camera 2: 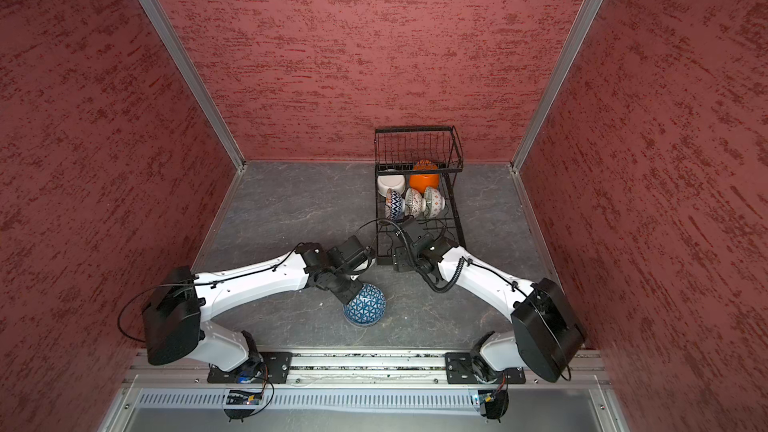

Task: Load the bowls into the dish rack
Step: 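Lower the left gripper onto the rim of the blue patterned bowl, then grasp the blue bowl rim with the left gripper and tilt it upright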

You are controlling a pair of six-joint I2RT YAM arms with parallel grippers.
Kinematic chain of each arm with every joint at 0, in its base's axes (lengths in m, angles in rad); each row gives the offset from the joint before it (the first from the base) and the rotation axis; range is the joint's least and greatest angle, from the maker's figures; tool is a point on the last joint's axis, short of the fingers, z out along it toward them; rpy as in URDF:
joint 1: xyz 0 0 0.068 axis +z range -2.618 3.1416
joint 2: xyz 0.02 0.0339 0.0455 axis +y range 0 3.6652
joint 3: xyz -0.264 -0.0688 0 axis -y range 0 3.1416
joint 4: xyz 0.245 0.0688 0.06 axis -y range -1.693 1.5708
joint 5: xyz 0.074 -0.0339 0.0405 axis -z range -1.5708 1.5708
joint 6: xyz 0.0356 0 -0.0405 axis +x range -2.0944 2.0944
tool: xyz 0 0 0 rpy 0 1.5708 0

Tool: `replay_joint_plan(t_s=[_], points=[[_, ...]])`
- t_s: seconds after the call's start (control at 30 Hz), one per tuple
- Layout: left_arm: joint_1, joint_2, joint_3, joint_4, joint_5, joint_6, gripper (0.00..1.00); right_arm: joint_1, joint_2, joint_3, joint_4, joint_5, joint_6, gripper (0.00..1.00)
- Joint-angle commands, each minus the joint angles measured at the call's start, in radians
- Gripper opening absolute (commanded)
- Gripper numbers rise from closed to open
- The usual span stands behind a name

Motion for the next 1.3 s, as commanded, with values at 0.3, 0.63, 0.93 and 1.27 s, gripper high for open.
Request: replay_joint_plan(t_s=[0.3, 0.63, 0.93, 1.27], points=[[0.001, -0.058, -0.044, 0.030, -0.085, -0.012, 0.03, -0.002, -0.002, 0.005, 0.014, -0.011, 0.010, 0.76], [0.007, -0.125, -0.092, 0.056, -0.089, -0.028, 0.00, -0.002, 0.006, 0.017, 0.012, -0.027, 0.013, 0.76], [-0.001, -0.173, -0.125, 0.083, -0.024, -0.044, 0.00, -0.002, 0.024, 0.036, 0.002, -0.040, 0.012, 0.76], [-0.027, -0.180, -0.131, 0.076, 0.009, -0.055, 0.00, -0.002, 0.024, 0.057, -0.012, -0.044, 0.016, 0.76]])
